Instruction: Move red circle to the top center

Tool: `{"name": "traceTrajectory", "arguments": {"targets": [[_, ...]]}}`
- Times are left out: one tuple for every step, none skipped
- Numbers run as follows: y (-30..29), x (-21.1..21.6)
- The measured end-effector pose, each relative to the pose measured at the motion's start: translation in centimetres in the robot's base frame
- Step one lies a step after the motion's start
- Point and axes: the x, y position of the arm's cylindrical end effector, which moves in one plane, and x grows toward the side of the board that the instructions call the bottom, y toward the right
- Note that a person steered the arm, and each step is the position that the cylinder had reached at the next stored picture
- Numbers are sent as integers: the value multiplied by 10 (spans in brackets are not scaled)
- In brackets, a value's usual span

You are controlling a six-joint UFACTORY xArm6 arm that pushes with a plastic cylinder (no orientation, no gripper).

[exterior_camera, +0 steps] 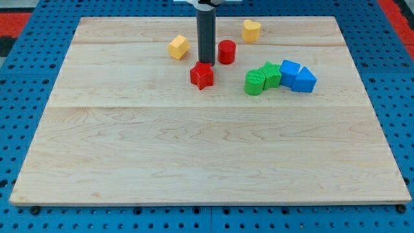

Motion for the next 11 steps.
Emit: {"name": "traceTrajectory", "arguments": {"targets": [[11,-5],[43,-9],[79,-35],[80,-57],[80,-61],[85,-55],[146,-53],[164,-62],[209,-106],[184,-104],[127,-99]]}}
